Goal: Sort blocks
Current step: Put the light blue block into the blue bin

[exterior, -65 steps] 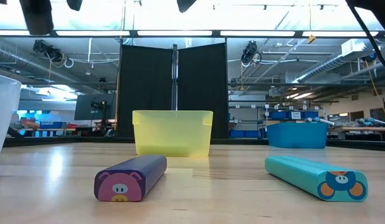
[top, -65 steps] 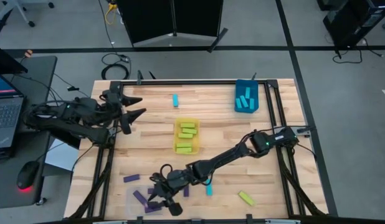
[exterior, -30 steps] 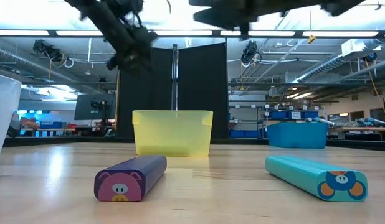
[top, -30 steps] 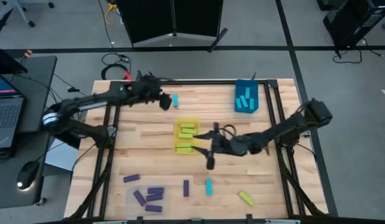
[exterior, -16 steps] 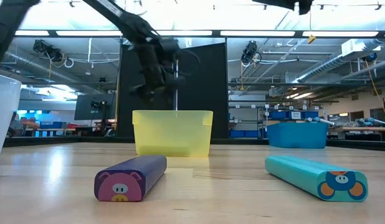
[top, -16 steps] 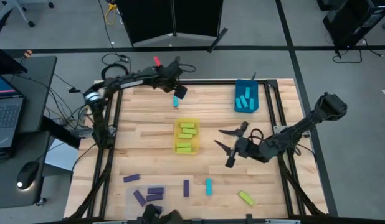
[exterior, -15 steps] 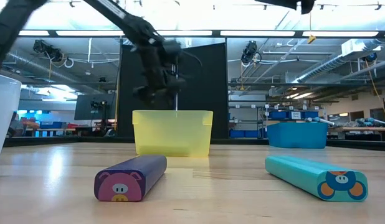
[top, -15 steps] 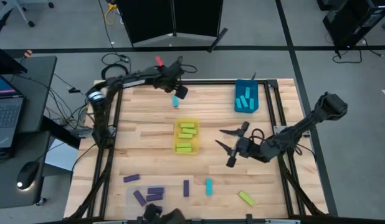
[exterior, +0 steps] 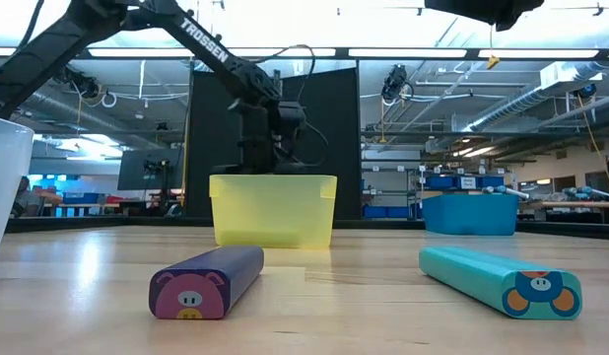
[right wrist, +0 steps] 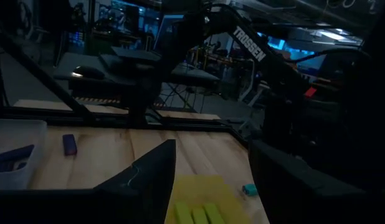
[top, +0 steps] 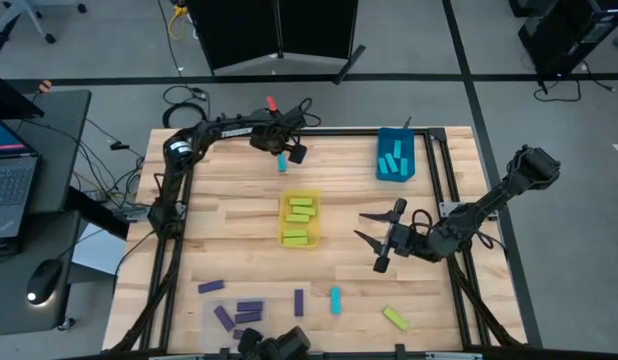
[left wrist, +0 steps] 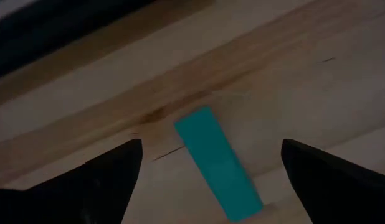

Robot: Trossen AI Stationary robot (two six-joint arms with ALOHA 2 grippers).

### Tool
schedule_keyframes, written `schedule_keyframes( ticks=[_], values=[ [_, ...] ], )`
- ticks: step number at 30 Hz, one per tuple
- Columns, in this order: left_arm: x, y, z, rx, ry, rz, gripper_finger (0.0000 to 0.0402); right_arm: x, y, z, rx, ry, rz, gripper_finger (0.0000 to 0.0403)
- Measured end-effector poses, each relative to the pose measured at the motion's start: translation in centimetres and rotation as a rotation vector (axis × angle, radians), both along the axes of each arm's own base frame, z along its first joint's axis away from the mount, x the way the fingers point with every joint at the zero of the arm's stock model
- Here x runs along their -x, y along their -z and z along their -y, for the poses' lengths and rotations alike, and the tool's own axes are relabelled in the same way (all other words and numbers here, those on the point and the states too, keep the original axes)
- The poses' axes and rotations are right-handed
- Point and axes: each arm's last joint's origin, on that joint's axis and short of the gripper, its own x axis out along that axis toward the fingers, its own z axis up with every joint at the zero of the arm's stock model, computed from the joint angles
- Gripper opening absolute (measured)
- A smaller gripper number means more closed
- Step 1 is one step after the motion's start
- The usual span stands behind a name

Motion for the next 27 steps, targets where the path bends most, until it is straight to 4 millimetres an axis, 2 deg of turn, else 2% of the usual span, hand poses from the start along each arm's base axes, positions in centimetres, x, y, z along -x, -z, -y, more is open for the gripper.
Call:
schedule_keyframes(
  ticks=[5,27],
  values=[
    [-0.14,0.92,-0.07,0.012,-0.009,-0.018,0.0391,-0.02,0.02,-0.01,0.004,0.0,-0.002,0.021],
    [0.11,1.01,0.72,0.09,-0.002,-0.044,0.039,-0.04,0.02,-0.03,0.005,-0.001,0.0,0.0208]
  ],
)
